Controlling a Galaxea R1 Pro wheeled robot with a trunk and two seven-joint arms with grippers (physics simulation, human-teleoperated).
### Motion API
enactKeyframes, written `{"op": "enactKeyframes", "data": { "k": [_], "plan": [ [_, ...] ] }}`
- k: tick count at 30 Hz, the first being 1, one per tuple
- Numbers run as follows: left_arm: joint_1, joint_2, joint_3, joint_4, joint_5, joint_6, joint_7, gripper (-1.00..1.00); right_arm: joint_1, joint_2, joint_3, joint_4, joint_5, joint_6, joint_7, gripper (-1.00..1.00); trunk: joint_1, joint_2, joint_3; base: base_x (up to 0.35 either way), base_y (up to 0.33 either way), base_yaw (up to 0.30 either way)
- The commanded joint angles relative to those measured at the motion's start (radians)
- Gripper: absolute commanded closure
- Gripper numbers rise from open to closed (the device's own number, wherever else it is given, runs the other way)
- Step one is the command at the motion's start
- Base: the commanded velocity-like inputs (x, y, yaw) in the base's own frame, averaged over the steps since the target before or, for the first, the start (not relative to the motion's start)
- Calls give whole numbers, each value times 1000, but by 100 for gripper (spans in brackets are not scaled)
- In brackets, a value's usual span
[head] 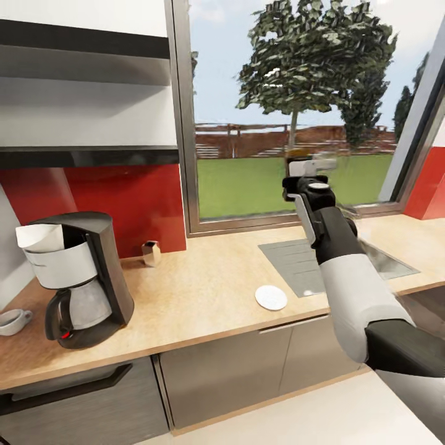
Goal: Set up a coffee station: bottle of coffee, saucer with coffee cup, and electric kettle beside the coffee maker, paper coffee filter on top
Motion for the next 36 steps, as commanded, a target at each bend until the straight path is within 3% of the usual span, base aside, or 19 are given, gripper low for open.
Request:
{"op": "enactKeyframes", "data": {
  "k": [1,4,8,12,18,24,29,31,36],
  "plan": [
    [0,0,-8,1,11,-3,-5,-100,30,0,3,-7,11,7,11,100,1,-2,-2,0,0,0],
    [0,-1,-9,1,9,-5,-5,-100,129,0,3,-14,11,-2,60,100,1,-2,-2,0,0,0],
    [0,-1,-9,1,9,-6,-5,-100,195,0,3,-15,11,-50,98,100,1,-2,-2,0,0,0],
    [0,-3,-9,0,6,-7,-5,-100,280,0,5,-14,11,-177,170,100,1,-2,-2,0,0,0],
    [0,-5,-9,1,6,-7,-6,-100,376,3,6,-9,11,-296,313,100,1,-2,-2,0,0,0],
    [0,-7,-9,1,6,-6,-6,-100,427,6,6,-9,11,-353,438,100,1,-2,-2,0,0,0],
    [0,-7,-9,1,6,-6,-7,-100,442,6,8,-9,12,-362,467,100,1,-2,-2,0,0,0],
    [0,-8,-9,1,6,-6,-7,-100,459,6,25,-10,13,-364,477,100,1,-2,-2,0,0,0],
    [0,-10,-9,1,6,-6,-7,-100,510,3,138,-11,16,-396,499,100,1,-2,-2,0,0,0]
  ]
}}
